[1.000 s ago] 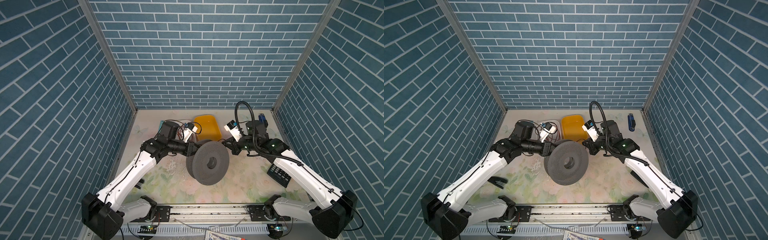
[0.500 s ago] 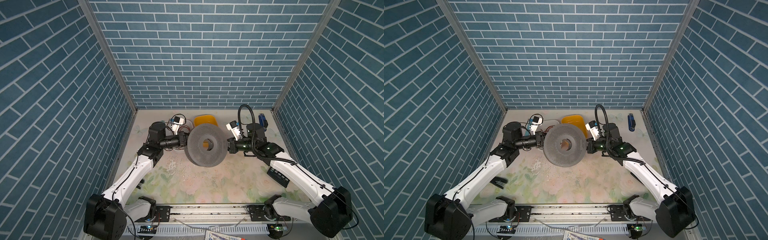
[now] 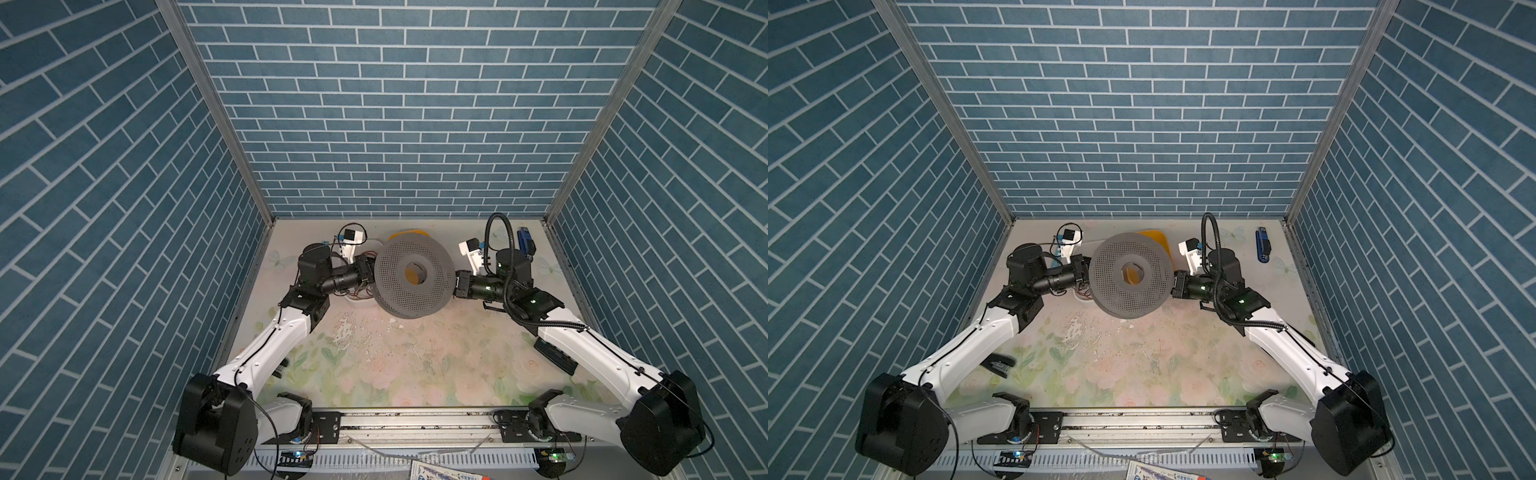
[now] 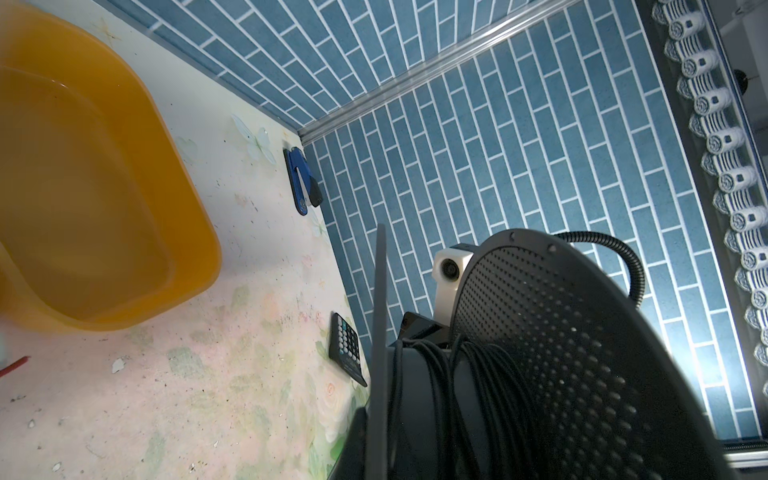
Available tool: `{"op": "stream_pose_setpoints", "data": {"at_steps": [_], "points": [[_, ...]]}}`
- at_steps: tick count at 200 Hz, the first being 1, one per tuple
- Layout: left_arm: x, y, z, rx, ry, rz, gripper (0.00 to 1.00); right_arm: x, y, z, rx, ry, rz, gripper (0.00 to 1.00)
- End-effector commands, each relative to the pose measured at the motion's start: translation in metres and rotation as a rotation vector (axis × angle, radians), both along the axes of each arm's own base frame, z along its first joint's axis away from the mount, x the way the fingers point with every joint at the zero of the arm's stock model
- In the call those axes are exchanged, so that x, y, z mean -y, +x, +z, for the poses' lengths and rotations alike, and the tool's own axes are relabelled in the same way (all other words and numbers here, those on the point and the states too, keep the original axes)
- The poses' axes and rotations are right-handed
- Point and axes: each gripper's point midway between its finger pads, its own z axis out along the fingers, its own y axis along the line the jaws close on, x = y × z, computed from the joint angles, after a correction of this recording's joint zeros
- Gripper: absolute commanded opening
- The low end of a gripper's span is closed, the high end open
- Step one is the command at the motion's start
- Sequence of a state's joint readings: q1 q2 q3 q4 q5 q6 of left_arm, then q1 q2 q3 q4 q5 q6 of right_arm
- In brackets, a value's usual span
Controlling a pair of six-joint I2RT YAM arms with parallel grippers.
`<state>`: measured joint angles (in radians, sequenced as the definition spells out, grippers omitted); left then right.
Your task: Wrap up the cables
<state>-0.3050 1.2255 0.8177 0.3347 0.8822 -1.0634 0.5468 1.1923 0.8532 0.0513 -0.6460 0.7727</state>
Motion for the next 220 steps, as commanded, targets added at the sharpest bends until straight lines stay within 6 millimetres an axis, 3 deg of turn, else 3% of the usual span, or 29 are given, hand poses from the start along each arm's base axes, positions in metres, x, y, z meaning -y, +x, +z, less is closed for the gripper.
{"op": "stream_pose_setpoints", "data": {"at_steps": [1,44,103,172,198,220], "points": [[-0.004,0.011,0.018,0.052,-0.062,0.054,0.02,-0.001,-0.002,-0.004,-0.032,0.033,-0.017,0.10],[-0.005,0.020,0.009,0.030,-0.100,0.087,0.01,-0.004,0.006,-0.007,-0.051,0.092,-0.057,0.05],[-0.005,0.018,0.006,0.014,-0.096,0.082,0.00,0.005,0.005,-0.014,-0.037,0.040,-0.094,0.08],[-0.006,0.013,0.005,-0.008,-0.096,0.078,0.00,0.019,-0.001,-0.006,0.006,-0.009,-0.135,0.12],[-0.004,0.012,0.005,-0.024,-0.114,0.055,0.01,0.029,-0.005,-0.007,0.026,-0.050,-0.160,0.16],[-0.004,0.011,0.005,-0.036,-0.129,0.042,0.01,0.038,-0.009,-0.009,0.040,-0.092,-0.180,0.26]]}}
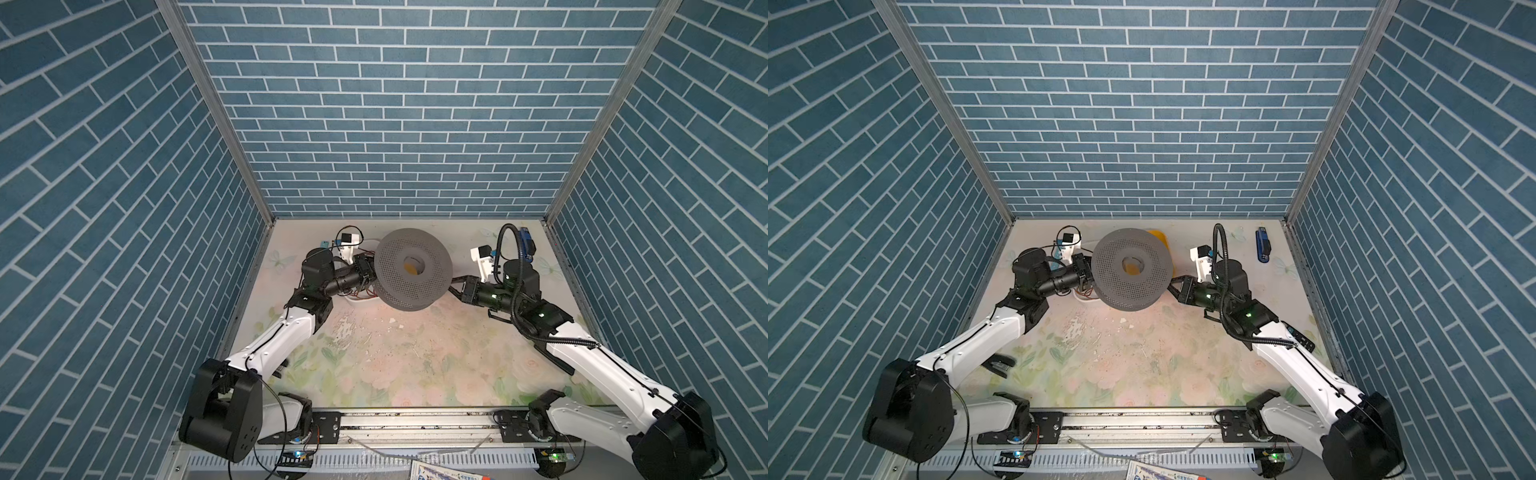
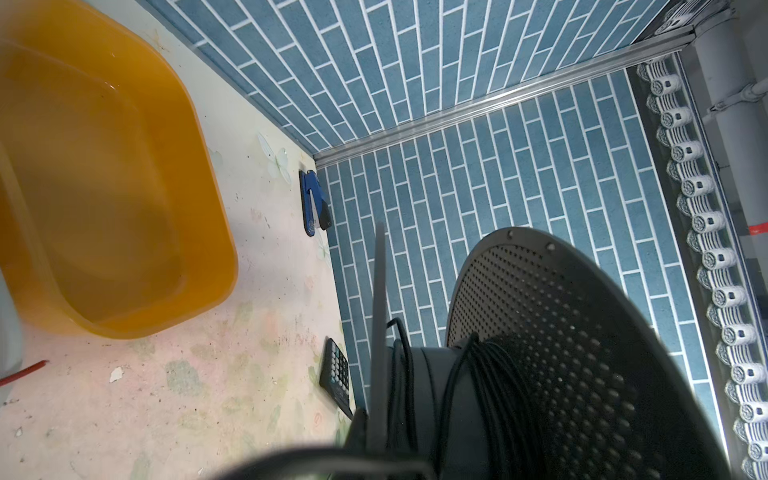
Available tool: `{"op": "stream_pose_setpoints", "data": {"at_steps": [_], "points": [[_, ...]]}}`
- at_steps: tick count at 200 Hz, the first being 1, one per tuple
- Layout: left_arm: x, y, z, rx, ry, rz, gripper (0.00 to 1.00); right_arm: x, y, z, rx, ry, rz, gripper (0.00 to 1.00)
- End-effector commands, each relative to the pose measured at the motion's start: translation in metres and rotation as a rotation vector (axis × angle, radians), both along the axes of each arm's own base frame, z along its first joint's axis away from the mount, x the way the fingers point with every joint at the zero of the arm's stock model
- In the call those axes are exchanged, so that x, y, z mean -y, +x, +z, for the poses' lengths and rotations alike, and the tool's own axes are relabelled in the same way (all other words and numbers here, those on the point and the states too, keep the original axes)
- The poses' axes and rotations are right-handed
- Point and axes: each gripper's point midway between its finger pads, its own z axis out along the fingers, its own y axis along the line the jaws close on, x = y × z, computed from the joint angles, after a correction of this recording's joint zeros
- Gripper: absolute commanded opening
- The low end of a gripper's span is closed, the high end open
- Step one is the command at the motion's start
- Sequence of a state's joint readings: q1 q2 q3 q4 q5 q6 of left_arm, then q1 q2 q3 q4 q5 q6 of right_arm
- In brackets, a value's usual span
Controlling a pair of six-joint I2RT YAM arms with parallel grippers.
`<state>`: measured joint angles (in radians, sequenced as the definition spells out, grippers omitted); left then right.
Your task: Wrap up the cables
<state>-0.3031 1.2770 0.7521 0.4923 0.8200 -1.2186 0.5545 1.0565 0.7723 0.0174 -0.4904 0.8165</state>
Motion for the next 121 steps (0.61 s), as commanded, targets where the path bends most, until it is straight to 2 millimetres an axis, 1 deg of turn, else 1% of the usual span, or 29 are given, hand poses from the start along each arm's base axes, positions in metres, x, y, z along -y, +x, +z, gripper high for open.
{"op": "stream_pose_setpoints", "data": {"at_steps": [1,14,31,46,71,75,77,80,108,121], "points": [[-0.001,-0.005,0.024,0.067,-0.057,-0.029,0.01,0.013,-0.005,-0.007,0.025,-0.074,-0.030,0.26],[-0.001,-0.006,0.023,0.061,-0.059,-0.036,0.01,0.017,-0.008,-0.008,0.031,-0.089,-0.037,0.36],[0.000,-0.007,0.021,0.052,-0.059,-0.043,0.01,0.022,-0.011,-0.008,0.040,-0.099,-0.047,0.45],[0.001,-0.008,0.019,0.049,-0.059,-0.052,0.01,0.026,-0.012,-0.011,0.044,-0.110,-0.060,0.51],[0.000,-0.013,0.012,0.053,-0.060,-0.056,0.01,0.033,-0.014,-0.016,0.048,-0.123,-0.083,0.55],[0.000,-0.014,0.015,0.067,-0.064,-0.055,0.01,0.034,-0.014,-0.016,0.048,-0.124,-0.086,0.55],[-0.001,-0.015,0.009,0.058,-0.061,-0.054,0.01,0.034,-0.014,-0.016,0.050,-0.125,-0.087,0.55],[-0.002,-0.017,0.006,0.059,-0.061,-0.051,0.01,0.035,-0.015,-0.016,0.051,-0.125,-0.088,0.55],[-0.009,-0.027,-0.008,0.099,-0.044,-0.006,0.02,0.040,-0.017,-0.020,0.055,-0.137,-0.097,0.56],[-0.010,-0.033,-0.015,0.108,-0.032,-0.002,0.02,0.038,-0.018,-0.019,0.055,-0.131,-0.082,0.57]]}}
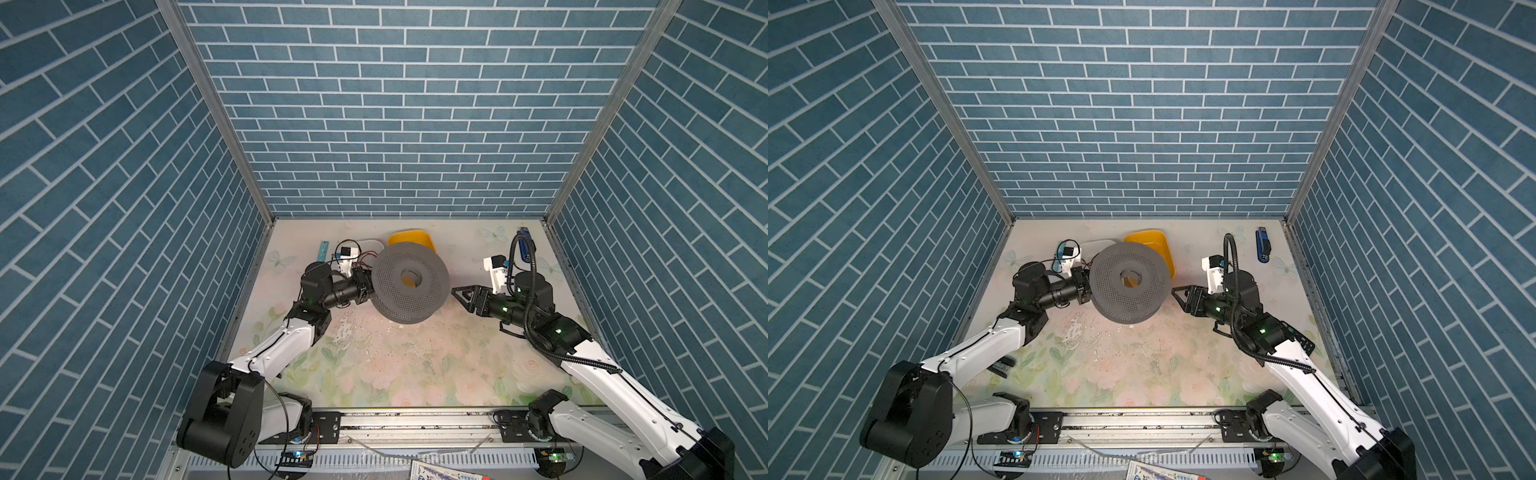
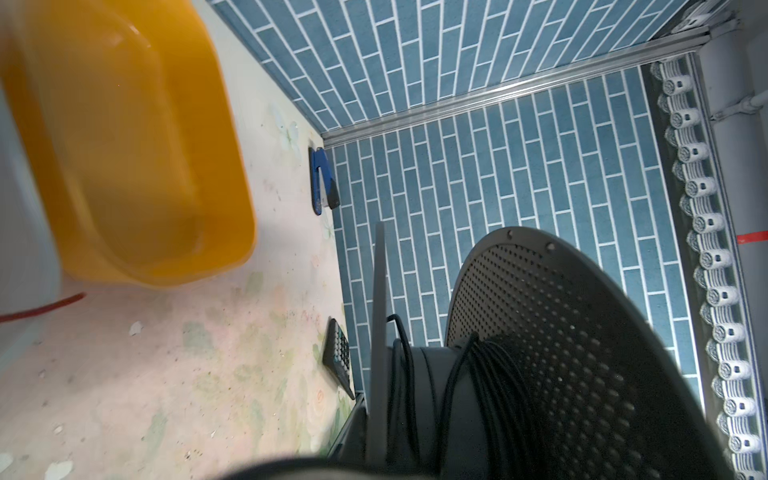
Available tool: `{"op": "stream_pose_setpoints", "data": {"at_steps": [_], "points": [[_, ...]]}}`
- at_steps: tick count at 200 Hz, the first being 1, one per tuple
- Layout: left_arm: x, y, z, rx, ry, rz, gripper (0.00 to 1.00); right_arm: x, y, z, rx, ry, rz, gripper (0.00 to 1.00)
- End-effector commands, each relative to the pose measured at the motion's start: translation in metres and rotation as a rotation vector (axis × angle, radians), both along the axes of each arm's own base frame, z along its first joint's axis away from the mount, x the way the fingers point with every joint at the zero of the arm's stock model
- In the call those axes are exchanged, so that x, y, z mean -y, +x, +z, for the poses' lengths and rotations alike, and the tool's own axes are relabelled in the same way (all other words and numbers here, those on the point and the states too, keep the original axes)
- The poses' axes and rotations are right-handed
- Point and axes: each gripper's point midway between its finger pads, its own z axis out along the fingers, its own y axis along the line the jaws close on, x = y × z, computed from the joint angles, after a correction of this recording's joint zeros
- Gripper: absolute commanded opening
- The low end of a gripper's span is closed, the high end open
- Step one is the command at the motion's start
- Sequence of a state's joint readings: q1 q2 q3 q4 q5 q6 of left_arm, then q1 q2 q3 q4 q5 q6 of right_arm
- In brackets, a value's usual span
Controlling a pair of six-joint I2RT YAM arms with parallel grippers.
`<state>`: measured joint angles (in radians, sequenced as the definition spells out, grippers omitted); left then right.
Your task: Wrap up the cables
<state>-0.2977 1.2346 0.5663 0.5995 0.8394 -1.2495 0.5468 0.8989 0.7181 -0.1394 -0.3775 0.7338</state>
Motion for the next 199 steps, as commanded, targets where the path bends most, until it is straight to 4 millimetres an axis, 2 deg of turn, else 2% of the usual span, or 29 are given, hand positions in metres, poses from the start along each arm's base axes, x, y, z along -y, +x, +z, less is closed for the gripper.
{"op": "stream_pose_setpoints", "data": {"at_steps": [1,35,75,116,150,199], "points": [[-0.003,-0.009,0.029,0.171,-0.026,0.010,0.02,0.004,-0.002,-0.007,0.011,-0.025,0.003,0.57],[-0.006,-0.017,0.009,0.138,-0.042,0.022,0.02,-0.007,-0.008,0.002,0.008,0.042,0.071,0.57],[-0.003,-0.018,-0.012,0.084,-0.079,0.007,0.02,-0.017,-0.008,-0.005,-0.037,0.132,0.117,0.56],[0.004,-0.017,-0.018,0.064,-0.112,-0.022,0.02,-0.027,-0.003,-0.021,-0.092,0.176,0.156,0.56],[0.010,-0.018,-0.023,0.051,-0.101,-0.036,0.02,-0.044,-0.001,-0.017,-0.102,0.281,0.235,0.56],[0.019,-0.018,-0.028,0.039,-0.088,-0.059,0.02,-0.051,0.007,-0.011,-0.101,0.326,0.247,0.52]]}}
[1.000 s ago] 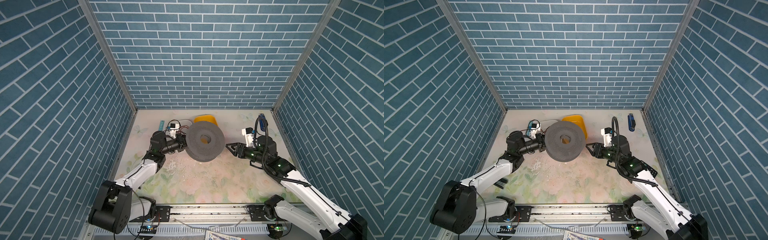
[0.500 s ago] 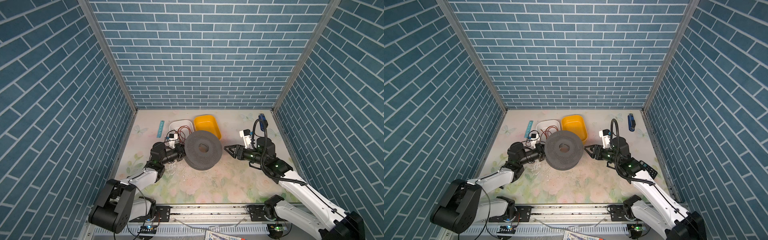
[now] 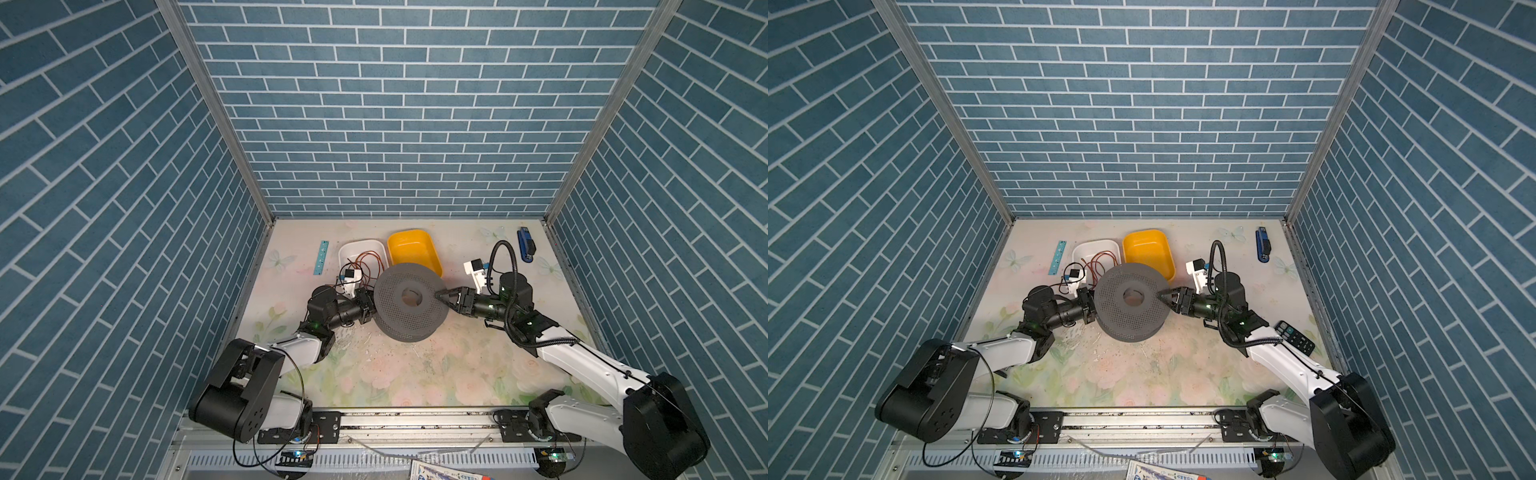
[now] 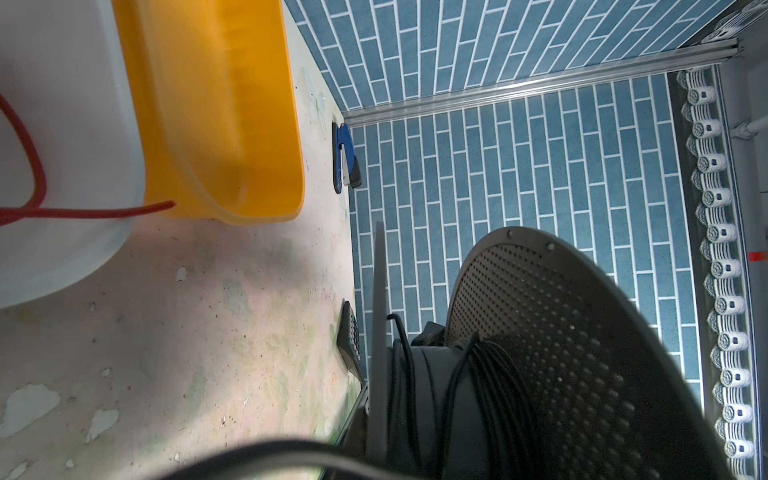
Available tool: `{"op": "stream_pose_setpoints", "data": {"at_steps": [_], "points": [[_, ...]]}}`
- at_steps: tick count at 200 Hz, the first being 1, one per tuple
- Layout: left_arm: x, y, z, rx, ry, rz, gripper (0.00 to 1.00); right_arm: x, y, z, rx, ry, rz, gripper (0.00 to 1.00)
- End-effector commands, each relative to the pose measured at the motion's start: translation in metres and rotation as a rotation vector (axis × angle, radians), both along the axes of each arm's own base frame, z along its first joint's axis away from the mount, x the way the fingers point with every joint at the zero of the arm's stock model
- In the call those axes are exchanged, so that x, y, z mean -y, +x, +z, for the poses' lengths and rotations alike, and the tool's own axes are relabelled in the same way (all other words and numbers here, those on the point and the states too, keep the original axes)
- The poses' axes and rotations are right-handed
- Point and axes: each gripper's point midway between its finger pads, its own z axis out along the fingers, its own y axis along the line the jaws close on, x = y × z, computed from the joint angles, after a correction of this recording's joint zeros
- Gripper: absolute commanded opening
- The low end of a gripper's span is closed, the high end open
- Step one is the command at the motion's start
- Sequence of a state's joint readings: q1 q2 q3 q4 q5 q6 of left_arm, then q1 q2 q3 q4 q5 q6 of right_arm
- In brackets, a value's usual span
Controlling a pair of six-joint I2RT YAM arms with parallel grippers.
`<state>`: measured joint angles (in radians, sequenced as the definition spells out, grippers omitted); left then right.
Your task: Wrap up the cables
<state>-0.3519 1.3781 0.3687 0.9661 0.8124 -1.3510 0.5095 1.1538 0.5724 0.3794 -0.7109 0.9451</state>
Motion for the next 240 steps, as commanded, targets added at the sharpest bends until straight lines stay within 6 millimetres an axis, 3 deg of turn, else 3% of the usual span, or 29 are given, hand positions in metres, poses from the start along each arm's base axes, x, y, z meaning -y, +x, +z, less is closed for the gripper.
{"op": "stream_pose_setpoints", "data": {"at_steps": [1,53,99,147,240], "points": [[0.009,0.001,0.028,0.104,-0.041,-0.039,0.02,-0.006,0.001,0.020,0.031,0.083,0.027,0.51],[0.024,0.002,0.032,0.112,-0.047,-0.069,0.02,-0.009,0.003,0.019,0.011,0.134,0.035,0.40],[0.032,0.006,0.027,0.095,-0.042,-0.076,0.02,-0.007,0.002,0.015,-0.012,0.128,0.022,0.16],[0.033,0.005,0.016,0.057,-0.028,-0.092,0.02,-0.005,0.009,0.014,-0.047,0.128,-0.025,0.00],[0.033,-0.002,0.011,0.039,0.002,-0.115,0.13,0.005,0.025,0.028,-0.053,0.199,-0.138,0.00]]}}
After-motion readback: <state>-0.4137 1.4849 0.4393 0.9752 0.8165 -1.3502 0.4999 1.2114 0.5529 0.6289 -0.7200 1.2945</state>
